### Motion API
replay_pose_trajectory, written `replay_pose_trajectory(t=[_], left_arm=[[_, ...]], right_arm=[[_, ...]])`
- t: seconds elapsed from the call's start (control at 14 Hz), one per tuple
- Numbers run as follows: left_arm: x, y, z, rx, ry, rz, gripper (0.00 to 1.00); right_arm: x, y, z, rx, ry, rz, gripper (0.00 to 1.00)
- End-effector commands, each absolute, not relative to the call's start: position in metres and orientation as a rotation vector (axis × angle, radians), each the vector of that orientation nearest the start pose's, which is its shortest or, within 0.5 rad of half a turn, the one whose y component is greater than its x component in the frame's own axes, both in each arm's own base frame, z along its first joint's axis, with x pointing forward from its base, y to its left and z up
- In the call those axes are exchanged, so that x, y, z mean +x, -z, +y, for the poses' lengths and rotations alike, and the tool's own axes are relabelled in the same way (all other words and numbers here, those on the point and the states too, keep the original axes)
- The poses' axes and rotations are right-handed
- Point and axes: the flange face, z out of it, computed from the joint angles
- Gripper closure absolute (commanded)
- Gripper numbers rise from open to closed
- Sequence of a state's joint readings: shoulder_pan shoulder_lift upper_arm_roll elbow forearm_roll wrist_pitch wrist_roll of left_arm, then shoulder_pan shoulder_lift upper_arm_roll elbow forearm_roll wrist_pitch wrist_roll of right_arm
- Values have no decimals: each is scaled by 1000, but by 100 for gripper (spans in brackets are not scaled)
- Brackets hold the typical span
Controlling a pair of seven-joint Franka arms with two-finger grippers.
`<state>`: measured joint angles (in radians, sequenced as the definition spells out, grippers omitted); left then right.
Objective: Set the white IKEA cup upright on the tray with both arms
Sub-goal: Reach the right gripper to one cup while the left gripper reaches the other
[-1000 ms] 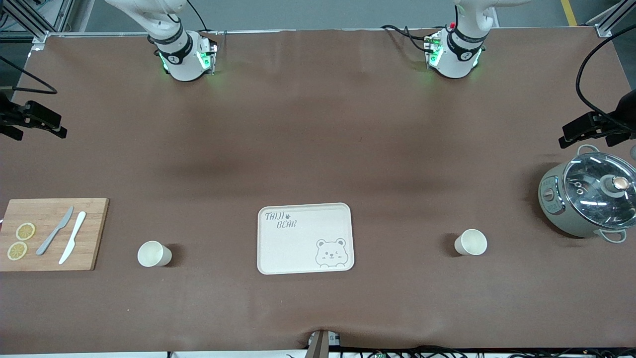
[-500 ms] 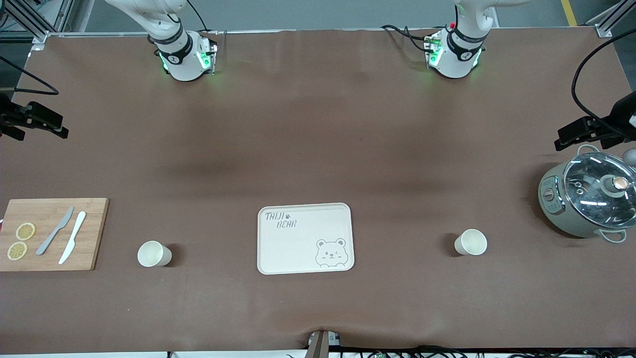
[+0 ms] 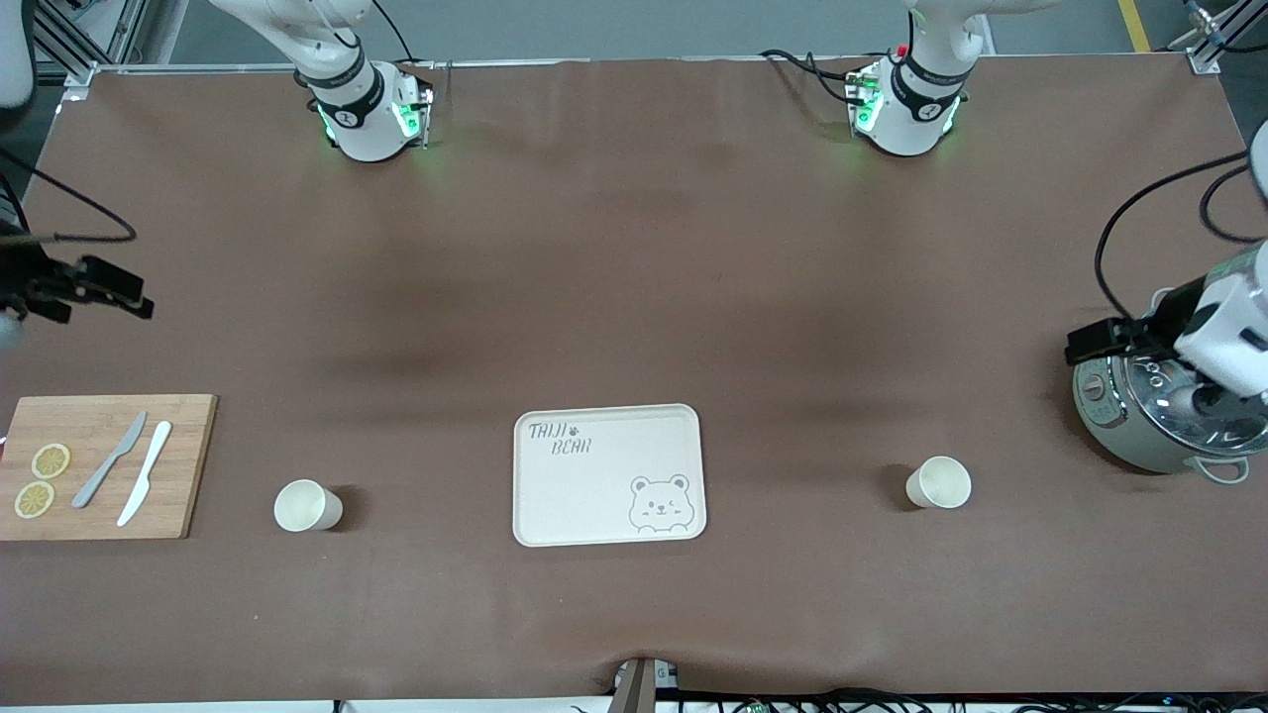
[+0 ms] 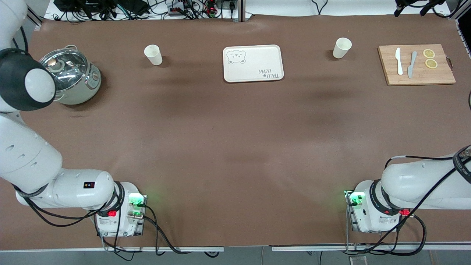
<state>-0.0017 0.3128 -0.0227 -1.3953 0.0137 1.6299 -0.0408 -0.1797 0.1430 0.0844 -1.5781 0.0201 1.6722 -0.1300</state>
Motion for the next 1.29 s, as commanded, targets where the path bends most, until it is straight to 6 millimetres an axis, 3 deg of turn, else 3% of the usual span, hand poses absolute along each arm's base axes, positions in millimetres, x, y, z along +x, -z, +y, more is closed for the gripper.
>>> replay_pose_trajectory(t=[0.0,0.21,0.43,0.71,1.0,1.21], left_arm=[[665,-498,-23,-3108,-81,-24,0],[684,-463,-21,-3114,-44,34,0],[703,-420,-24,-3123,-12,106,0],[722,-363,-30,-3148,43,106,0],[726,-315,-41,-3156,-7,132,0],[726,-277,-43,-3163,-53,155,0]], right_arm=[[638,-494,-75,-3077,-98,-37,0],[663,-448,-80,-3069,-114,-27,0],[682,-423,-84,-3061,-129,-25,0],[707,-376,-89,-3047,-165,-11,0],[725,-327,-86,-3046,-106,-10,0],[730,-313,-84,-3049,-71,-11,0]])
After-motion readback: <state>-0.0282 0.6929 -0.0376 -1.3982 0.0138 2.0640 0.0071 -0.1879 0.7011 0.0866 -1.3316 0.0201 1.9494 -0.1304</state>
